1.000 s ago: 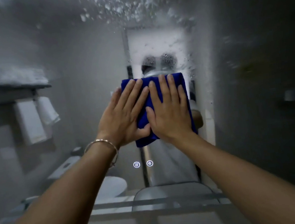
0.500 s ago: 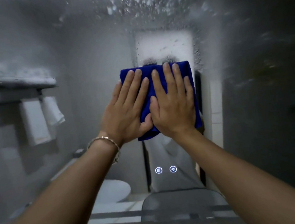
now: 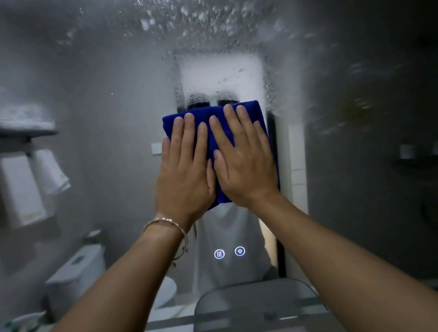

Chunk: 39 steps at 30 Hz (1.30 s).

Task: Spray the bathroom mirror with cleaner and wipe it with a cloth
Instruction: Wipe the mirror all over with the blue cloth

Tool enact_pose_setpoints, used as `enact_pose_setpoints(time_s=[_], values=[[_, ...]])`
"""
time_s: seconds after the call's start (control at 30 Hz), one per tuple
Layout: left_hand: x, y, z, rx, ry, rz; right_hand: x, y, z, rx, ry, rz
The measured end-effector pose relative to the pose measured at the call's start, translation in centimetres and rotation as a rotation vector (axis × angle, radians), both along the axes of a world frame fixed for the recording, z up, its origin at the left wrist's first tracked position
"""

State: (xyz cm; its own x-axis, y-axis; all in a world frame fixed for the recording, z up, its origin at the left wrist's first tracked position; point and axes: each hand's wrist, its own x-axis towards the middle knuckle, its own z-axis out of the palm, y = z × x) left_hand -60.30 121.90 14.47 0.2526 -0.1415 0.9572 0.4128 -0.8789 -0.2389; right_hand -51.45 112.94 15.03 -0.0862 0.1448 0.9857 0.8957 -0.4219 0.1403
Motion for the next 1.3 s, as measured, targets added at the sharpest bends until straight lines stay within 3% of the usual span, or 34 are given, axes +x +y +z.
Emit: enact_pose_setpoints(time_s=[0.17, 0.37, 0.93, 1.3], values=[[0.9, -1.1, -0.1, -0.039, 0.029, 0.090, 1.4, -1.5, 0.2, -0.109, -0.080, 0.017], [6.9, -7.5, -1.0, -0.061, 0.020, 0.045, 7.5, -7.9, -0.3, -0.145, -0.104, -0.005], [25.5, -28.8, 0.6, 0.005, 0.154, 0.044, 25.2, -30.0, -0.5, -0.173, 0.176, -0.161], [26.6, -30.5, -8.8, 0.061, 0.303, 0.066, 26.0, -31.7, -11.3, -0.110, 0.216, -0.220]])
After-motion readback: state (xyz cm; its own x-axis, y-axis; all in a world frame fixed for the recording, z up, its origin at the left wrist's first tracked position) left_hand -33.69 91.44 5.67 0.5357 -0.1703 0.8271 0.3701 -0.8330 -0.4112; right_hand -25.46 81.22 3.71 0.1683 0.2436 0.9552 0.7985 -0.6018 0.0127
